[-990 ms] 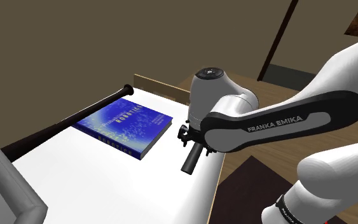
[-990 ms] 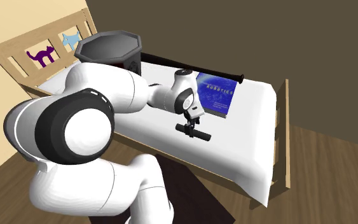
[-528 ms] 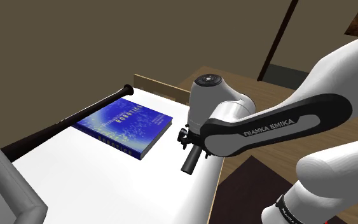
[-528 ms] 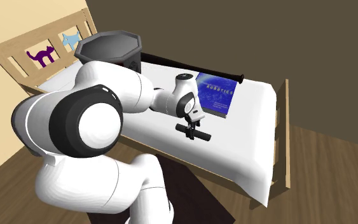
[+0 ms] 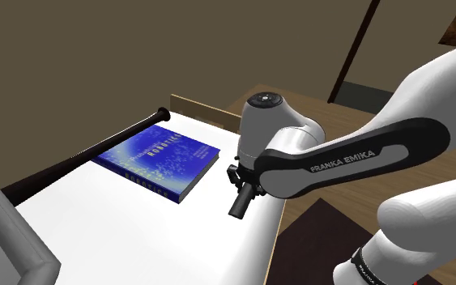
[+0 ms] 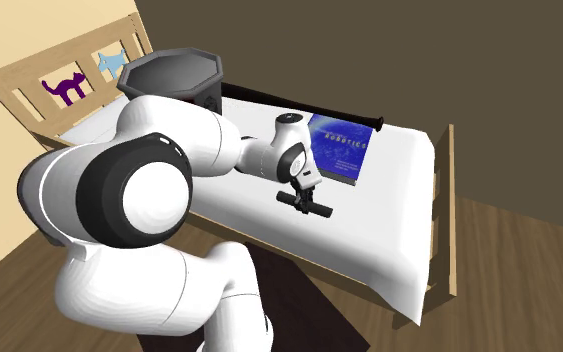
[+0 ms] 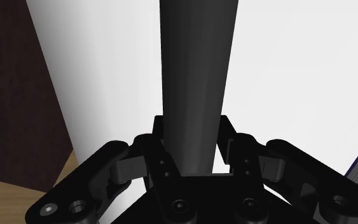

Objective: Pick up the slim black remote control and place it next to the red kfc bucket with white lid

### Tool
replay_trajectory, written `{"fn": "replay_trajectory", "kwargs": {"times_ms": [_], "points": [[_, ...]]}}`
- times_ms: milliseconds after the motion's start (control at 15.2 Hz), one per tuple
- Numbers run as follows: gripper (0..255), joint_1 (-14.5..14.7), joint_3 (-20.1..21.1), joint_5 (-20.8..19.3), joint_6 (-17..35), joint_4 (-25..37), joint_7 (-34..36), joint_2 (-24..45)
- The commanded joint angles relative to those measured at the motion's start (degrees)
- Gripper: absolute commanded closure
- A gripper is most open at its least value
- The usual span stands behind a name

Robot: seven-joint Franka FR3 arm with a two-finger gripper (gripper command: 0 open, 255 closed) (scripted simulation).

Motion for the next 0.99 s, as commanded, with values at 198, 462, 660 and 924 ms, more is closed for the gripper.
{"fn": "replay_trajectory", "kwargs": {"times_ms": [198, 462, 660, 924], "points": [[255, -0.53, 0.17, -0.36, -0.27, -0.18, -0.08, 0.51], [255, 1.69, -2.27, 1.00, -3.18, 0.19, -1.53, -2.07], [255, 3.05, -4.27, 1.64, -6.13, 1.15, -2.68, -4.11], [255, 4.40, -6.62, 2.08, -9.96, 2.62, -3.94, -6.51]]}}
